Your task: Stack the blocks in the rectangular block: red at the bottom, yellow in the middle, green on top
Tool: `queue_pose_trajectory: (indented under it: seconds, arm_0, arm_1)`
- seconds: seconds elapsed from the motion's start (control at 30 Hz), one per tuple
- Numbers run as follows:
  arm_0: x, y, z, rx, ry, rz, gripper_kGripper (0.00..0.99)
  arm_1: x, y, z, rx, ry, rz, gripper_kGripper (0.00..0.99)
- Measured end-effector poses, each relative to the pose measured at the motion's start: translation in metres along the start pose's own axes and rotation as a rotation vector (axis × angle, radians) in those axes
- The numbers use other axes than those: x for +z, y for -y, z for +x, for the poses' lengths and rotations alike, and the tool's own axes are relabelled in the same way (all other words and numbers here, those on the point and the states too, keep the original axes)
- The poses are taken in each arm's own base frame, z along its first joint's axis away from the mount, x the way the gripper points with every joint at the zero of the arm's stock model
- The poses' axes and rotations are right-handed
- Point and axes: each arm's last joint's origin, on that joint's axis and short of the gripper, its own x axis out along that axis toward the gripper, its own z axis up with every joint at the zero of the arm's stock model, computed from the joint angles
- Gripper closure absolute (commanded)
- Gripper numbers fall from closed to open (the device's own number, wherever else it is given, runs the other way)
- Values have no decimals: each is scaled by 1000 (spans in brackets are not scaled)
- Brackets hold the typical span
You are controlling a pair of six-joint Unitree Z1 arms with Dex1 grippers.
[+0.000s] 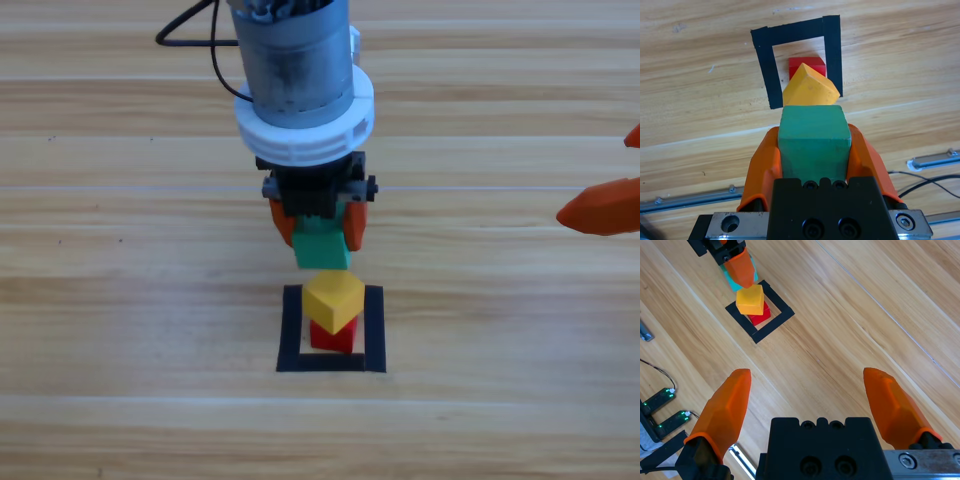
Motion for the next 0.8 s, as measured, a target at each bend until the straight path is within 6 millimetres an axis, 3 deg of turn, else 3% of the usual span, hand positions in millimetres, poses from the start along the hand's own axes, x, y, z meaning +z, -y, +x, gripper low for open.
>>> queue_pose_trajectory:
  seconds: [0.6, 0.8]
  arm_0:
    - [3, 1, 13, 49, 3, 71, 990]
    - [3, 1, 14, 58, 4, 77, 990]
  arm_1:
    - [0, 0, 1, 0, -2, 1, 0]
    - [0, 0, 11, 1, -33, 0, 0]
